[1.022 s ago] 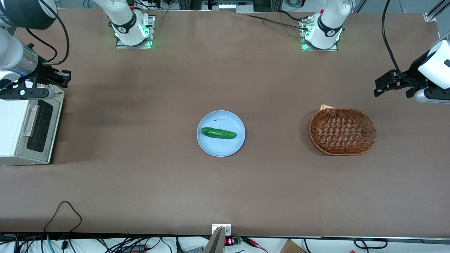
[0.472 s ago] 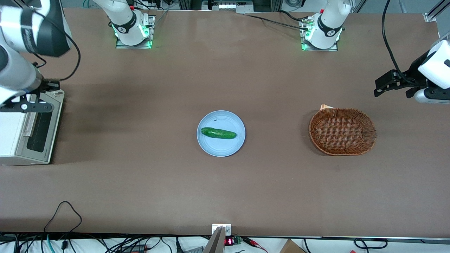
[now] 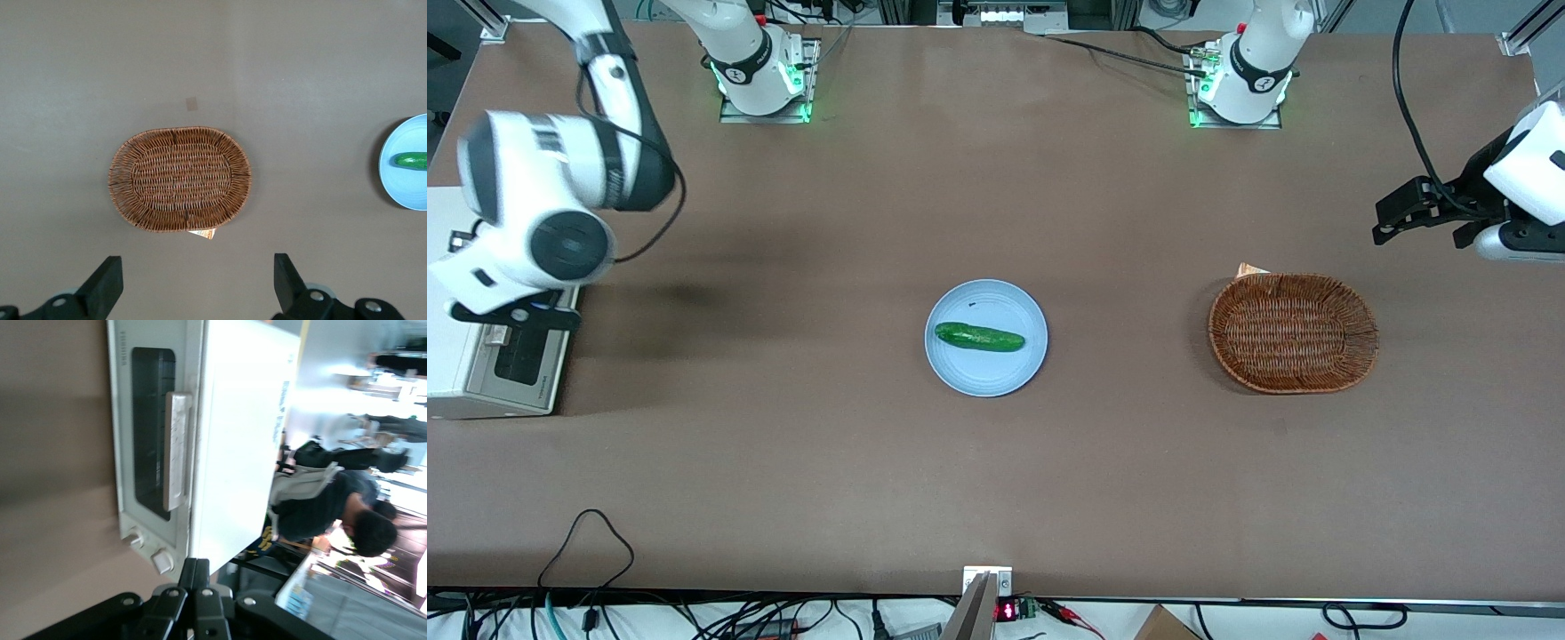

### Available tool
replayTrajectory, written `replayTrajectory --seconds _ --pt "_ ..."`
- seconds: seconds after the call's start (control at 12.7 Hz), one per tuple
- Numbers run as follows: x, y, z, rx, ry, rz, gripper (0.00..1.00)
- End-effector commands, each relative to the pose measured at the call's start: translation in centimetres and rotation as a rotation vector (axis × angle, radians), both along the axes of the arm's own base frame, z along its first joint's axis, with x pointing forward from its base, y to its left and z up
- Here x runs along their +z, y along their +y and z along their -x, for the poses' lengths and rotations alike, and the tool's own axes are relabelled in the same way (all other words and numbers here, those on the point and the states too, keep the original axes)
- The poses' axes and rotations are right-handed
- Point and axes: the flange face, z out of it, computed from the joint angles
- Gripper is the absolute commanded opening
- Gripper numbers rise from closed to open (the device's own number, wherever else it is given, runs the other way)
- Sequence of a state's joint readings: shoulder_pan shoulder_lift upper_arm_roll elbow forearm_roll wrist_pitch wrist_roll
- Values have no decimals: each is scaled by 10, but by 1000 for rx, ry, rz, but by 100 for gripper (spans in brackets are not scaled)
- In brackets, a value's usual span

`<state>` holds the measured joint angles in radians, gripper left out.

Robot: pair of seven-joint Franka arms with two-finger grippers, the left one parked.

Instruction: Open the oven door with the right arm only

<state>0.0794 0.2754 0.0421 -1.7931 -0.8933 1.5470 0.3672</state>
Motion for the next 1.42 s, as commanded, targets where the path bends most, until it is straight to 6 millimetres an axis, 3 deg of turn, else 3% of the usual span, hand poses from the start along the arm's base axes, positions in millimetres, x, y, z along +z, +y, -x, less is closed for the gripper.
replayTrajectory --seconds 0.0,0.47,0.87,1.34 --pt "-24 -11 0 52 -10 127 1" --pt "-85 -38 17 139 -185 207 2" --pt "-112 -57 24 170 -233 171 2" --pt "-133 -65 22 199 -270 230 2"
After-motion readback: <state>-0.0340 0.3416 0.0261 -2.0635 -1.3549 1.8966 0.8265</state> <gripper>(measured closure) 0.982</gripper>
